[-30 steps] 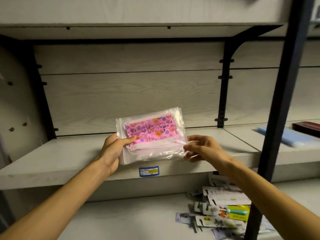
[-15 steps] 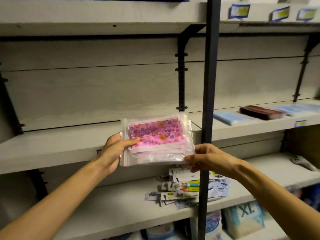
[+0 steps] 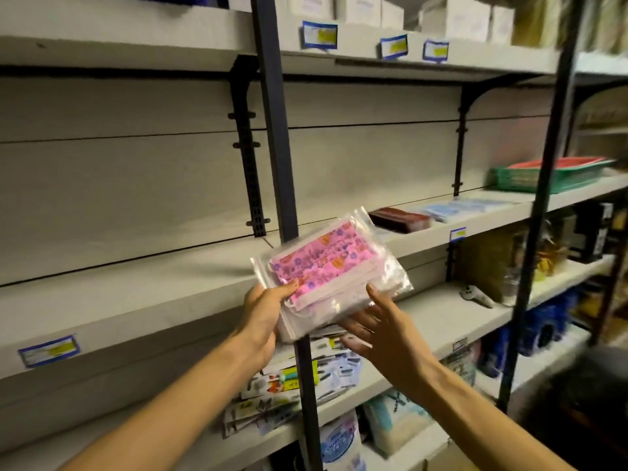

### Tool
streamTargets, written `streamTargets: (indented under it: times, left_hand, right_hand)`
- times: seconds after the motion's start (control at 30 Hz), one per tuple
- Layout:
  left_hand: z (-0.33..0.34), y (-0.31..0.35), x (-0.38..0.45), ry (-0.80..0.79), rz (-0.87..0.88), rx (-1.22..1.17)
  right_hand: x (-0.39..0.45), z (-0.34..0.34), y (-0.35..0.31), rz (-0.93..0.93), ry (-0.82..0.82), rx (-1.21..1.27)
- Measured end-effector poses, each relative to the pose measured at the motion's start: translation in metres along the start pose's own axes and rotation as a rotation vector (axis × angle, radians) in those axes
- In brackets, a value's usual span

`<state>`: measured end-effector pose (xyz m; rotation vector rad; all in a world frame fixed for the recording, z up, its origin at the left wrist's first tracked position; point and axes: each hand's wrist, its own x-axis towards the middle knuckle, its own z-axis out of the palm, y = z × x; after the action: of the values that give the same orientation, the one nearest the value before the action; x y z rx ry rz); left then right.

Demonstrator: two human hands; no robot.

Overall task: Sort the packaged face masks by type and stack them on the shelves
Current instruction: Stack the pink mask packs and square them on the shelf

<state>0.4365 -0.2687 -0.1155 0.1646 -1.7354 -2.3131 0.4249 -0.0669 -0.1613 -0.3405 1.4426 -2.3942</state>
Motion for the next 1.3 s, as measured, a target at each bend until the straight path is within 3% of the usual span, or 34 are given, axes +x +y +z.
streamTargets:
  times: [0.27, 0.37, 0.47, 0.63, 0.77, 1.03, 1.2, 1.3]
  left_hand:
    - [0.077, -0.025, 0.052, -0.172, -0.079, 0.003]
    - [0.088, -0.017, 0.070, -0.329, -0.155, -0.060]
    - [0.089, -0.006, 0.075, -0.468, -0.197, -0.058]
    - [0.080, 0.013, 0.072, -0.656, -0.123, 0.303]
    - [0.075, 0.023, 0.064, -0.443, 0.034, 0.526]
    - [0.028, 0.025, 0.028, 0.120, 0.365, 0.405]
    - [-0.026, 0.045, 0.019, 0.306, 0.427, 0.367]
    - [-0.055, 0.058, 0.031, 0.471, 0.330, 0.395]
  right_hand:
    - [0.050, -0.035, -0.045, -0.243, 0.327, -0.112]
    - [0.063, -0.063, -0.069, -0.290, 0.397, -0.220]
    - [0.066, -0.086, -0.093, -0.372, 0.378, -0.345]
    - [0.070, -0.087, -0.112, -0.435, 0.122, -0.534]
    - [0.084, -0.067, -0.113, -0.520, -0.039, -0.557]
    - [0.109, 0.013, -0.078, -0.681, -0.208, -0.555]
    - [0.111, 0.076, -0.049, -0.638, -0.372, -0.568]
    - [0.120, 0.113, -0.036, -0.597, -0.440, -0.641]
